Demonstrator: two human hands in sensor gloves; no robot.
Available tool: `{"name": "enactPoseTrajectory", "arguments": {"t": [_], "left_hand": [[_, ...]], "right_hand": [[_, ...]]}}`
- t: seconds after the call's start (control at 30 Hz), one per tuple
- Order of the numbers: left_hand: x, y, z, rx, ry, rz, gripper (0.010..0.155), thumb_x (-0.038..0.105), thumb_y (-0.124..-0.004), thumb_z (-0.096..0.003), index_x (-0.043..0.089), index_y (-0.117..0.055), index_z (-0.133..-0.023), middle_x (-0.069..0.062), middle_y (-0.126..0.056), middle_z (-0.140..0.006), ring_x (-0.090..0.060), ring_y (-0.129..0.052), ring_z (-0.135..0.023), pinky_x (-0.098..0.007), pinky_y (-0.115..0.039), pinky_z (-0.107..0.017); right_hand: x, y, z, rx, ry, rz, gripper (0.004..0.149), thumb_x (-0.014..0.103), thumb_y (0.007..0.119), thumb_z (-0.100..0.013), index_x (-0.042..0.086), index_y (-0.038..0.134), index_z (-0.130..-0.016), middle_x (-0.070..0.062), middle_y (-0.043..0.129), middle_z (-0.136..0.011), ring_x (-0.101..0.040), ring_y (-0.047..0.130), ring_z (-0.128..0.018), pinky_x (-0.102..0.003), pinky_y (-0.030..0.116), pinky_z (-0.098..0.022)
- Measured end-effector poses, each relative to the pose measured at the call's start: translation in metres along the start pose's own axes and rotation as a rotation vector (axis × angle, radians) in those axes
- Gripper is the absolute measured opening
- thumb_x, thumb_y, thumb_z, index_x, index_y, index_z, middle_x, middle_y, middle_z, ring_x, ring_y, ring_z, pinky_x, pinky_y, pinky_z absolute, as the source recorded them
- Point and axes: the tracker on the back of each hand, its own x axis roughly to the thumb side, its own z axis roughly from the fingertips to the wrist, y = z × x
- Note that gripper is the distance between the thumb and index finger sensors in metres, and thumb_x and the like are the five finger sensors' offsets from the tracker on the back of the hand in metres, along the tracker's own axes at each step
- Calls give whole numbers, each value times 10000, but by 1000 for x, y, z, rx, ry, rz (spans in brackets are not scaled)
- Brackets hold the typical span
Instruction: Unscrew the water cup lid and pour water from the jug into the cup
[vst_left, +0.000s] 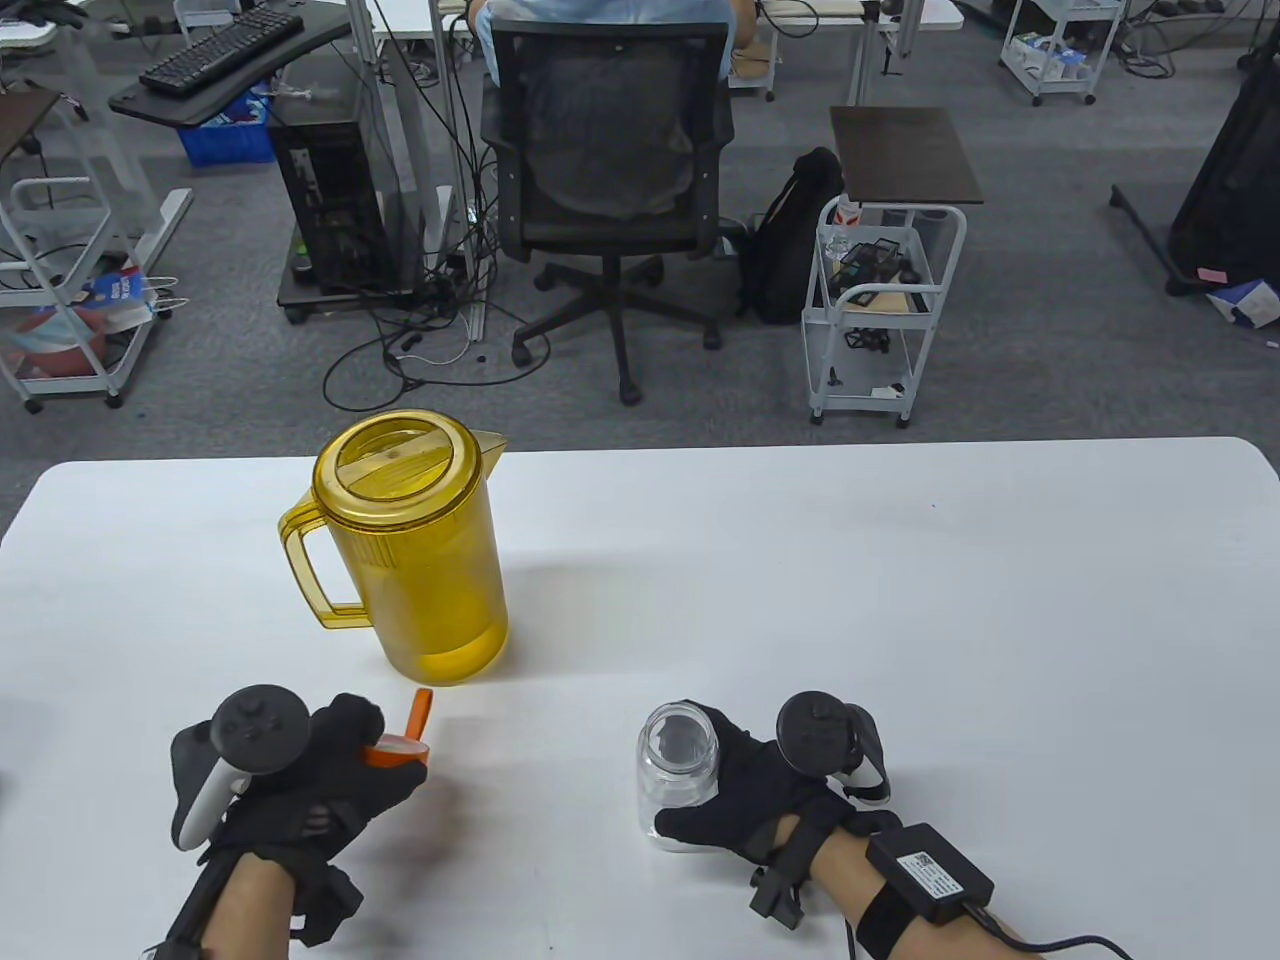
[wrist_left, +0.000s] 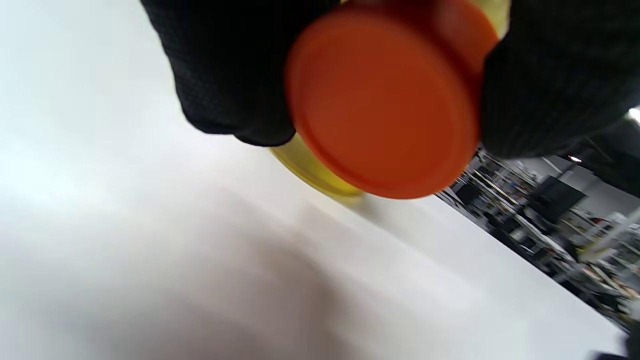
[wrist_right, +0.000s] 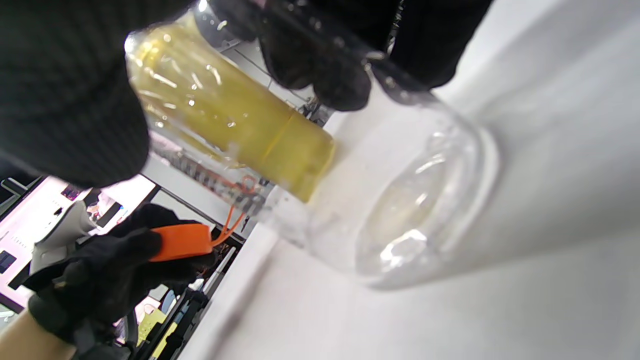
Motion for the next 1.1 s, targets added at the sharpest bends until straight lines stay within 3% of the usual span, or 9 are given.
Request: {"name": "enactPoseTrajectory", "arguments": {"t": [0.2, 0.6, 0.97, 1.1], "left_hand": [[-12, -4, 0, 66, 38, -180, 683, 703, -1016, -295, 259, -803, -768, -27, -768, -1071, -313, -969, -920, -423, -873, -649], [-22, -24, -3, 41, 72, -339, 648, 638, -1055, -286, 249, -818, -747, 33, -734, -1098, -263, -913, -991, -425, -812, -722], [-37, -41, -7, 9, 119, -388, 742, 612, -1048, -292, 301, -705, -873, 43, -685, -1107, -256, -829, -1052, -422, -780, -742], [-40, -34, -1, -45, 132, -381, 841, 655, -1005, -304, 310, -627, -971, 14, -577, -1168, -397, -690, -1097, -523, -684, -766]], "right_hand": [[0, 0, 0, 0, 0, 0, 1068, 652, 1031, -300, 278, 377, -1057, -56, 525, -1095, -364, 730, -997, -577, 703, -734], [0, 1, 0, -4, 3, 1, 1068, 650, 1032, -300, 281, 375, -1057, -56, 525, -1095, -365, 728, -998, -576, 701, -738], [-1, 1, 1, 0, 23, -17, 1063, 648, 1034, -297, 309, 367, -1052, -25, 508, -1104, -332, 679, -1042, -562, 676, -764], [-1, 2, 1, 8, 35, -42, 1067, 639, 1038, -297, 306, 359, -1049, -27, 505, -1111, -320, 674, -1055, -556, 668, -774]]}}
